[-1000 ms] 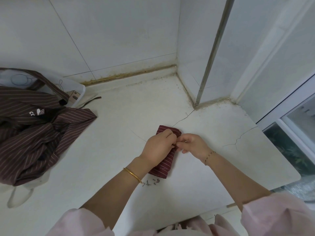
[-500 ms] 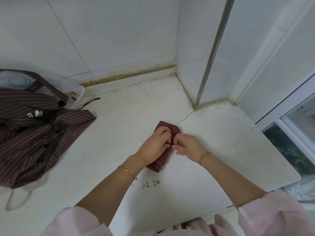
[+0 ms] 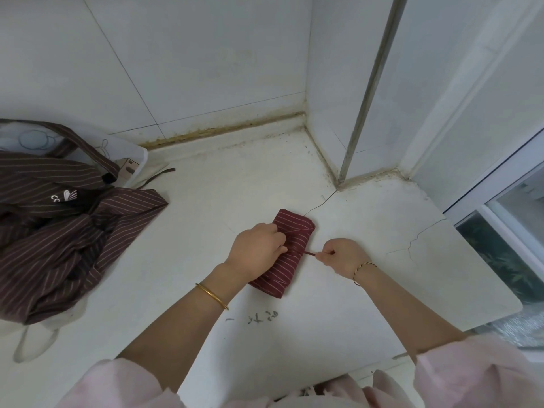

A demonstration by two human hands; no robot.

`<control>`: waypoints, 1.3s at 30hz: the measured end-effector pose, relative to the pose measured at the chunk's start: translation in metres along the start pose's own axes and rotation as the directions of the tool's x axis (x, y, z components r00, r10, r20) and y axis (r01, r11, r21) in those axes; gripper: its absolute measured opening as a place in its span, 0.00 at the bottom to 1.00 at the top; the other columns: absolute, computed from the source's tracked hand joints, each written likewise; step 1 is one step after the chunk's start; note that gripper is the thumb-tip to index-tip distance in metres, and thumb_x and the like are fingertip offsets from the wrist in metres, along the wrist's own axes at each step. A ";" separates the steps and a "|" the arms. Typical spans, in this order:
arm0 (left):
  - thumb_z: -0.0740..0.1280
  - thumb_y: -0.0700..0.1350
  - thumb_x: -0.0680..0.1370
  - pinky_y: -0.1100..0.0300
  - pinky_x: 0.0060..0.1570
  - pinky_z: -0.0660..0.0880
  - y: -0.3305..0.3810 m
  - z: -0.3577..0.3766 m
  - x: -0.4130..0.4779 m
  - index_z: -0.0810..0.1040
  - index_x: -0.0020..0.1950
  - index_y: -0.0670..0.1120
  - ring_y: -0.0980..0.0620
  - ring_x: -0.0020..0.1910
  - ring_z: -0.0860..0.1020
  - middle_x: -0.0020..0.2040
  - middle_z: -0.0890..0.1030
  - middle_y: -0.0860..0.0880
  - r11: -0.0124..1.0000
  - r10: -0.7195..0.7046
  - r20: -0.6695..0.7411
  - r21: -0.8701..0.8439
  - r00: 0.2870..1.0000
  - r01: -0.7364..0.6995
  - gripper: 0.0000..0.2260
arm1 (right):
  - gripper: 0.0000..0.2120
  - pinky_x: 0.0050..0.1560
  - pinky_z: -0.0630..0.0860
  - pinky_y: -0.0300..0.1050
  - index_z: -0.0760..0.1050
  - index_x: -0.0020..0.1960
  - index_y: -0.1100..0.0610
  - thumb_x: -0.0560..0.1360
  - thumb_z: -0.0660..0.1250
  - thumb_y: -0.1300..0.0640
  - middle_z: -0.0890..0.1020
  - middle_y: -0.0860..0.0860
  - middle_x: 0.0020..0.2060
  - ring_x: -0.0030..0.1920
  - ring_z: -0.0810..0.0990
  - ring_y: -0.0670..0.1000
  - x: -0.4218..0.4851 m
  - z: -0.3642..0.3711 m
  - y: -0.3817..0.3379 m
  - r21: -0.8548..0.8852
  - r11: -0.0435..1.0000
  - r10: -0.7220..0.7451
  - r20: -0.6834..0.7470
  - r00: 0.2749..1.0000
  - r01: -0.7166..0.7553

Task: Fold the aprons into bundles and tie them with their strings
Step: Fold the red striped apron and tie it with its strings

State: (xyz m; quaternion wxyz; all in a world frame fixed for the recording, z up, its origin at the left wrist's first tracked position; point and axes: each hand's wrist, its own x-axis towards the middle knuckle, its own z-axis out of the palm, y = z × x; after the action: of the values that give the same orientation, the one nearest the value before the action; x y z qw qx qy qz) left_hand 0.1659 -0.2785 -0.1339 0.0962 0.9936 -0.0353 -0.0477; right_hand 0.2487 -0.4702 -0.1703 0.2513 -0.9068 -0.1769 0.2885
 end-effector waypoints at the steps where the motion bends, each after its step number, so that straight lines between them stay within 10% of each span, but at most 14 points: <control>1: 0.57 0.50 0.81 0.58 0.41 0.69 0.001 0.001 0.000 0.77 0.50 0.45 0.52 0.48 0.70 0.47 0.71 0.50 1.000 -0.019 0.020 -0.001 1.000 0.019 0.12 | 0.18 0.39 0.69 0.43 0.65 0.30 0.54 0.77 0.64 0.53 0.73 0.51 0.33 0.36 0.71 0.51 0.001 -0.001 0.000 -0.073 0.997 0.019 -0.003 1.000 -0.019; 5: 0.64 0.46 0.76 0.56 0.42 0.72 0.019 -0.002 0.011 0.72 0.33 0.43 0.53 0.41 0.72 0.39 0.72 0.49 0.899 -0.202 0.062 -0.385 0.977 0.210 0.13 | 0.18 0.38 0.66 0.42 0.62 0.30 0.53 0.77 0.62 0.54 0.68 0.48 0.30 0.39 0.70 0.52 0.000 0.007 -0.008 -0.166 0.985 0.039 -0.015 0.999 -0.041; 10: 0.66 0.42 0.76 0.58 0.49 0.74 0.039 0.000 0.019 0.78 0.36 0.39 0.49 0.43 0.80 0.42 0.83 0.44 0.562 -0.269 0.193 -0.764 0.943 0.317 0.10 | 0.20 0.31 0.63 0.42 0.61 0.29 0.53 0.77 0.62 0.53 0.66 0.48 0.28 0.35 0.69 0.52 -0.004 0.012 -0.008 -0.192 0.981 -0.014 -0.020 1.000 0.010; 16: 0.68 0.41 0.75 0.69 0.47 0.73 0.034 0.013 0.022 0.81 0.48 0.45 0.58 0.45 0.77 0.46 0.80 0.54 0.609 -0.222 0.214 -0.731 0.951 0.307 0.04 | 0.12 0.39 0.71 0.42 0.70 0.36 0.58 0.76 0.65 0.55 0.73 0.50 0.32 0.36 0.74 0.51 -0.015 0.004 0.003 0.322 0.946 0.007 -0.108 0.994 0.029; 23: 0.70 0.45 0.74 0.69 0.37 0.66 0.036 0.022 0.027 0.79 0.42 0.46 0.58 0.38 0.72 0.38 0.75 0.55 0.738 -0.163 0.193 -0.627 0.968 0.249 0.04 | 0.07 0.32 0.75 0.36 0.76 0.38 0.53 0.75 0.67 0.60 0.78 0.49 0.38 0.34 0.77 0.47 -0.032 -0.007 -0.017 0.525 0.841 -0.110 -0.071 0.991 0.131; 28: 0.66 0.42 0.77 0.67 0.41 0.70 0.033 0.020 0.024 0.74 0.37 0.47 0.57 0.39 0.75 0.41 0.80 0.51 0.628 -0.200 0.222 -0.719 0.954 0.299 0.08 | 0.05 0.30 0.74 0.44 0.70 0.53 0.54 0.79 0.59 0.55 0.81 0.59 0.41 0.27 0.77 0.53 -0.029 -0.020 -0.021 0.947 0.314 0.251 -0.149 0.957 0.065; 33: 0.62 0.40 0.78 0.65 0.40 0.69 0.033 0.017 0.025 0.76 0.37 0.48 0.57 0.38 0.75 0.37 0.78 0.52 0.521 -0.219 0.281 -0.776 0.934 0.356 0.10 | 0.12 0.33 0.75 0.40 0.69 0.47 0.53 0.75 0.59 0.70 0.81 0.57 0.46 0.29 0.79 0.49 -0.031 -0.006 -0.020 0.634 0.755 -0.026 -0.224 0.974 0.166; 39: 0.62 0.41 0.78 0.57 0.45 0.70 0.032 0.020 0.024 0.73 0.40 0.45 0.53 0.39 0.74 0.39 0.78 0.50 0.532 -0.212 0.299 -0.763 0.930 0.366 0.07 | 0.16 0.36 0.73 0.32 0.70 0.59 0.57 0.75 0.57 0.71 0.79 0.52 0.47 0.36 0.79 0.47 -0.019 0.008 -0.026 0.393 0.888 -0.191 -0.158 0.969 0.240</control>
State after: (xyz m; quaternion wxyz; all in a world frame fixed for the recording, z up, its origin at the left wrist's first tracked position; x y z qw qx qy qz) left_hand 0.1858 -0.3155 -0.1490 0.5243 0.8236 0.1475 -0.1582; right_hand 0.2242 -0.4555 -0.1533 0.4758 -0.8238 -0.1974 0.2366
